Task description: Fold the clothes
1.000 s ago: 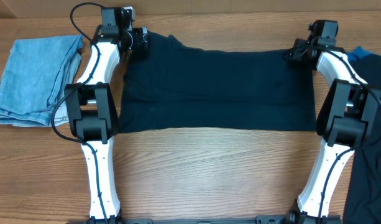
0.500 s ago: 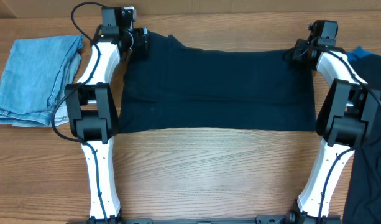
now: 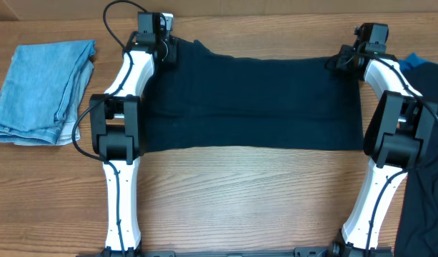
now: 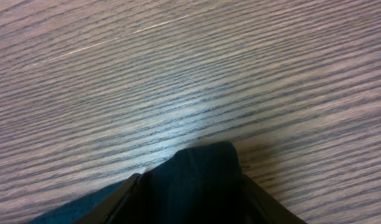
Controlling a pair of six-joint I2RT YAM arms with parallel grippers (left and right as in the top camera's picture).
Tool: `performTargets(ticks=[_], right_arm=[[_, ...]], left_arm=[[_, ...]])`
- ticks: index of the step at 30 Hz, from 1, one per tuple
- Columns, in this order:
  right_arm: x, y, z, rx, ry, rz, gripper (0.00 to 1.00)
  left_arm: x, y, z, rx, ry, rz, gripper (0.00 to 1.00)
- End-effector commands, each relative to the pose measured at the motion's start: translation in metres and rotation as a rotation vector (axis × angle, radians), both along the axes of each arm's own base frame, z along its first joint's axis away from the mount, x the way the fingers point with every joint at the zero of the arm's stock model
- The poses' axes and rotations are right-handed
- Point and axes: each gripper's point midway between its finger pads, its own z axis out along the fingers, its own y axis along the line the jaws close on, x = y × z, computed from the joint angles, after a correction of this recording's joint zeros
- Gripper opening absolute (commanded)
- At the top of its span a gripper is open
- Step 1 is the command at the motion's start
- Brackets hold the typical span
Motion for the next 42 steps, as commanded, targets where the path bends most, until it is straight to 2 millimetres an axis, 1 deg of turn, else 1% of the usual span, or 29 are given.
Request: performTargets(ticks=[1,2,4,5,6,7,9,13,18,21,27,31,34,36,38,42], right_arm=[[-0.004,0.003,-0.020,0.020,0.040,0.007,0.49],[-0.004,0.003,-0.020,0.020,0.040,0.007,0.49],[-0.004,0.003,-0.020,0.019,0.039,0.007,0.41],[-0.004,0.003,-0.020,0.019,0.038,0.007,0.33],[-0.004,0.003,-0.020,0.019,0.039,0.007,0.16],[-0.003,0.003,-0.019,0.018,0.035,0.007,0.04],[-0.001,0.003,-0.018,0.017,0.025,0.007,0.04],[0.002,0.002,-0.015,0.013,0.008,0.008,0.04],[0.005,0.001,-0.012,0.011,-0.005,0.008,0.04],[0.006,0.001,-0.007,0.009,-0.014,0.008,0.04],[0.012,0.003,0.021,-0.001,-0.064,0.014,0.04],[0.017,0.015,0.044,0.015,-0.106,0.045,0.04],[0.019,0.022,0.058,0.038,-0.134,0.072,0.04],[0.020,0.026,0.066,0.051,-0.146,0.085,0.04],[0.018,0.026,0.073,0.051,-0.147,0.086,0.04],[0.012,0.027,0.085,0.052,-0.142,0.085,0.04]], left_arm=[[-0.001,0.011,-0.020,0.037,0.024,0.022,0.31],[0.000,0.011,-0.020,0.037,0.020,0.023,0.31],[0.001,0.011,-0.019,0.037,0.016,0.023,0.29],[0.001,0.011,-0.018,0.037,0.014,0.023,0.25],[0.002,0.012,-0.017,0.039,0.010,0.026,0.18],[0.003,0.013,-0.016,0.040,0.007,0.028,0.14],[0.007,0.015,-0.010,0.036,-0.005,0.032,0.07],[0.011,0.016,0.001,0.036,-0.018,0.035,0.04],[0.017,0.018,0.025,0.035,-0.032,0.038,0.04],[0.016,0.021,0.034,0.036,-0.022,0.042,0.04],[0.014,0.021,0.050,0.033,-0.009,0.039,0.04],[0.009,0.017,0.059,0.019,0.018,0.025,0.04],[0.004,0.018,0.061,0.021,0.041,0.025,0.04],[0.000,0.018,0.058,0.022,0.061,0.024,0.04],[-0.005,0.018,0.055,0.023,0.085,0.024,0.04],[-0.012,0.020,0.059,0.025,0.112,0.027,0.04]])
